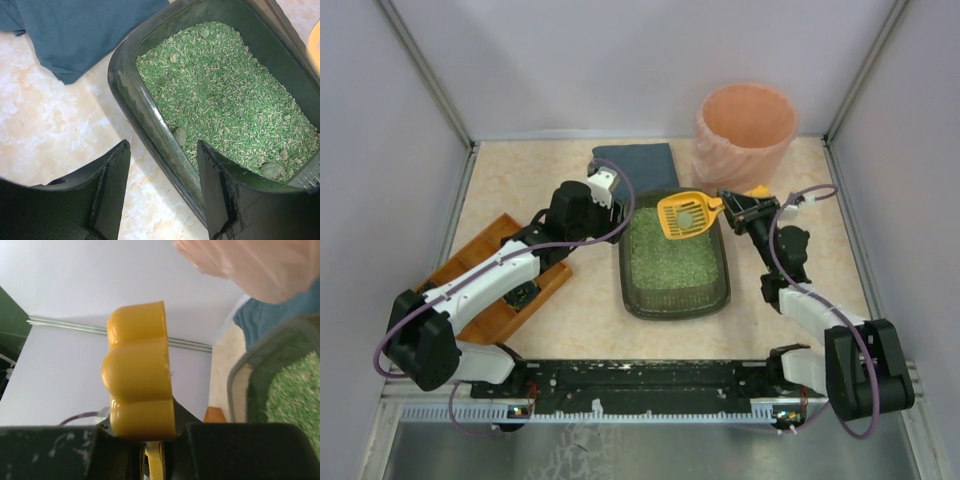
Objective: Clean the litter box
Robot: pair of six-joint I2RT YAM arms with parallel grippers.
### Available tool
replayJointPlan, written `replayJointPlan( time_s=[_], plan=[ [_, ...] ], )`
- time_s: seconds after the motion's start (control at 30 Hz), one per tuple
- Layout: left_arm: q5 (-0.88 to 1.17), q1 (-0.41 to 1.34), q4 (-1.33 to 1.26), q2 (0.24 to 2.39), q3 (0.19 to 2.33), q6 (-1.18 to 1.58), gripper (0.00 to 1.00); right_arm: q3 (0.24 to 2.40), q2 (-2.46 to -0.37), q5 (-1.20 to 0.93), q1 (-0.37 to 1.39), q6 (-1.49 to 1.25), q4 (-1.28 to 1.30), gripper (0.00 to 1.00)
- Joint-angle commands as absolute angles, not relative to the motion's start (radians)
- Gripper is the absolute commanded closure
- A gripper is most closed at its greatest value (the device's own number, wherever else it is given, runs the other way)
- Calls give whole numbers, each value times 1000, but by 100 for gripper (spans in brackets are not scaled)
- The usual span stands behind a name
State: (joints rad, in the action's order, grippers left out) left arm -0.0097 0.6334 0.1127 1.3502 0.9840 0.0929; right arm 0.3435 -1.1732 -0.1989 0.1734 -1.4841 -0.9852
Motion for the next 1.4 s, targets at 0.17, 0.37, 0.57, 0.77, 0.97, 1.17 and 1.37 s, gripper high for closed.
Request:
replayJointPlan(
  time_s=[0.17,0.37,0.57,0.77,0.97,1.17,1.37],
  plan=[
    [-12,639,99,1339,983,95,37,681,-1172,-157,99,-1452,-751,100],
    [-21,640,98,1332,982,95,33,947,-1277,-111,29,-1369,-618,100],
    [-41,639,98,1324,980,91,27,1144,-1386,-37,-30,-1277,-547,100],
    [-58,640,97,1323,980,92,19,1304,-1475,5,-65,-1055,-482,100],
    [-63,640,93,1315,978,93,11,1414,-1543,41,-68,-850,-430,100],
    [-71,640,81,1301,967,97,1,1563,-1637,69,-58,-588,-297,100],
    [-63,640,84,1308,971,95,0,1672,-1709,135,12,-281,-199,100]
  ],
)
